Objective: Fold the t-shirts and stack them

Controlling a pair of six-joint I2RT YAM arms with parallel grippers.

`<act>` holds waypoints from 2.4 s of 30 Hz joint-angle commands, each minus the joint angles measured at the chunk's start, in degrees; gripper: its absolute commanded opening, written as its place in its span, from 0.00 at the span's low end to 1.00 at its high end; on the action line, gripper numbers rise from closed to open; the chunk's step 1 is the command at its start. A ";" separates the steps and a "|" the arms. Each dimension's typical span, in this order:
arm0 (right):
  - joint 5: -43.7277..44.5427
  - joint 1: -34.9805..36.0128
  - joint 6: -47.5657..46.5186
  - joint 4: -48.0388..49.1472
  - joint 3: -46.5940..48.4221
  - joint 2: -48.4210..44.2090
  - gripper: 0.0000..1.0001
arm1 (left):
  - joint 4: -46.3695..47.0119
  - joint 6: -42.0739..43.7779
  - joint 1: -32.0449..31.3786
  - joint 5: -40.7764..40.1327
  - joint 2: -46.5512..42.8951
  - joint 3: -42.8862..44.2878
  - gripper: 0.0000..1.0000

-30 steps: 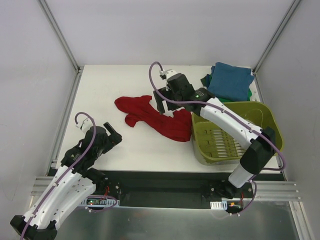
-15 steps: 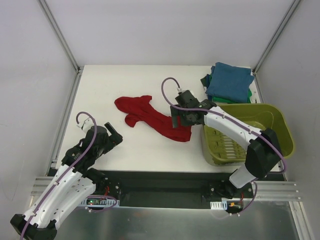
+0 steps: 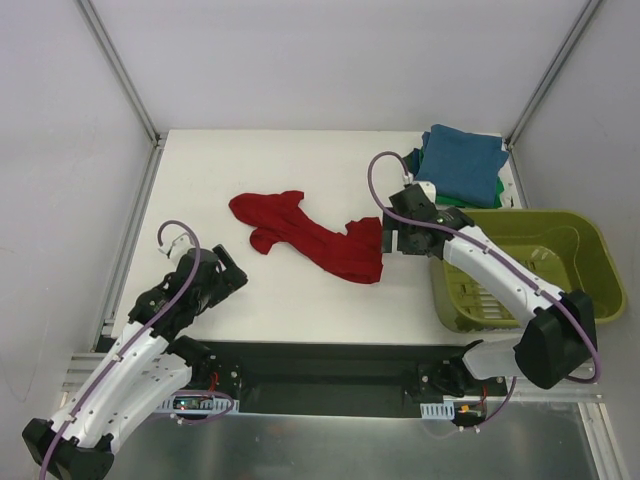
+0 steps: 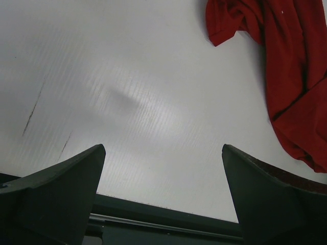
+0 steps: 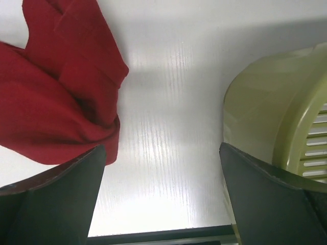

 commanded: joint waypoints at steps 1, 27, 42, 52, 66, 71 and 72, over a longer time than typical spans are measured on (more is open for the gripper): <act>1.72 -0.60 -2.78 -1.57 -0.34 -3.39 0.97 | 1.27 -0.34 -0.09 0.65 0.56 0.76 0.99; -5.85 8.27 -8.69 4.58 9.78 16.73 0.92 | 25.25 10.82 13.89 21.91 43.18 11.65 0.77; -16.84 8.27 -6.93 10.04 2.39 17.95 0.91 | 27.02 11.88 14.33 19.90 61.55 20.44 0.57; -15.00 8.19 -5.35 11.80 0.98 18.49 0.21 | 27.02 13.28 14.33 20.78 57.90 19.31 0.00; -6.30 8.10 -5.79 8.90 -3.68 -11.90 0.01 | 25.53 13.90 14.33 11.90 1.95 4.54 0.00; -7.34 8.10 -7.02 6.70 -0.69 -26.74 0.01 | 21.05 13.38 14.33 12.07 -12.34 8.66 0.00; -8.65 8.10 -7.02 6.35 0.53 -28.26 0.01 | 20.08 13.29 14.33 12.51 -14.97 10.41 0.00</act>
